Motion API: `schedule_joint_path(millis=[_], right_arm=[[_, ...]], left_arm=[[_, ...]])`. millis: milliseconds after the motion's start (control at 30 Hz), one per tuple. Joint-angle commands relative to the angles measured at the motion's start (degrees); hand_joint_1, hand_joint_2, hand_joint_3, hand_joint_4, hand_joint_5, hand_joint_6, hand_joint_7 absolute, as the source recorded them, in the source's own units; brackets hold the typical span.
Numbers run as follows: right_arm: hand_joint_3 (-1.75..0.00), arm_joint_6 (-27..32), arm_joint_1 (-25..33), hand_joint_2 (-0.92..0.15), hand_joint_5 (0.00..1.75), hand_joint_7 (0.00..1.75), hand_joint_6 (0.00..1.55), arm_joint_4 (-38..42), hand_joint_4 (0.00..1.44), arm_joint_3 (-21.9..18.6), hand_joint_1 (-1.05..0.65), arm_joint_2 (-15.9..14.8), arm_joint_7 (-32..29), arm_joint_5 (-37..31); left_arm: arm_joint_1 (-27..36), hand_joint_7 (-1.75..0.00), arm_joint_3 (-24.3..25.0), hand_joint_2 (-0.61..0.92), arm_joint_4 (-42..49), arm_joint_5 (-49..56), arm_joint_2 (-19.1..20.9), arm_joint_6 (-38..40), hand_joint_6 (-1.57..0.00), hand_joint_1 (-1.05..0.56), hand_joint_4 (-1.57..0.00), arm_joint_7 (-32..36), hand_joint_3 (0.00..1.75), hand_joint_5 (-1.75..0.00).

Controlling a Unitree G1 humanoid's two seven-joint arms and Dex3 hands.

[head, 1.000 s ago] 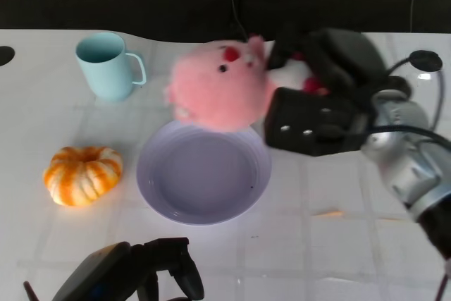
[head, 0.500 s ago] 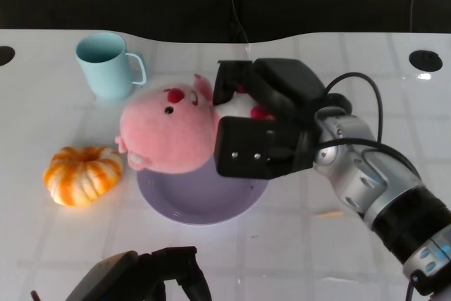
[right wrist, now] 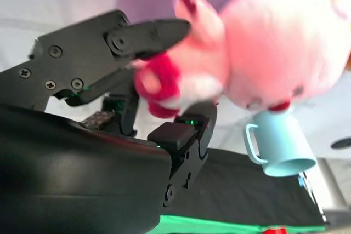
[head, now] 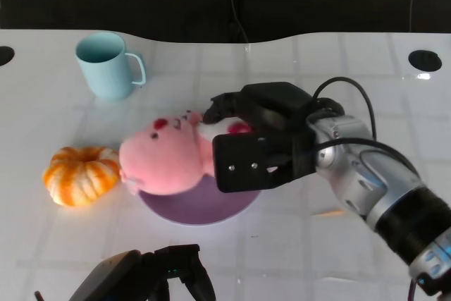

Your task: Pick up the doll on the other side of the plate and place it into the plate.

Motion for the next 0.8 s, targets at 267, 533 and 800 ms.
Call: schedule_joint_path(millis=[267, 533, 800], right_arm=[[-0.17, 2.63, 2.69, -0.92, 0.21, 0.00, 0.17, -12.55, 0.21, -0.48, -0.85, -5.23, 8.06, -0.35], [-0.19, 2.42, 8.63, -0.92, 0.24, 0.03, 0.23, -24.50, 0.29, -3.18, -0.86, -9.88, 9.84, 0.69], [-0.15, 0.05, 18.64, -0.92, 0.34, 0.09, 0.42, -36.65, 0.48, -9.02, -0.67, -11.91, 6.53, 4.35]], left_arm=[[-0.02, -1.20, 0.31, 0.71, -0.05, 0.13, 0.91, -0.09, -0.72, -0.25, -0.69, 0.39, 0.66, -1.59], [-0.17, -1.17, 0.49, 0.71, -0.19, 0.33, 1.39, 0.07, -0.73, -0.26, -0.70, 0.26, 0.63, -1.54], [0.19, -1.18, 1.30, 0.68, -1.14, -0.40, 1.97, -0.13, -0.75, -0.24, -0.72, -0.03, 0.68, -1.54]])
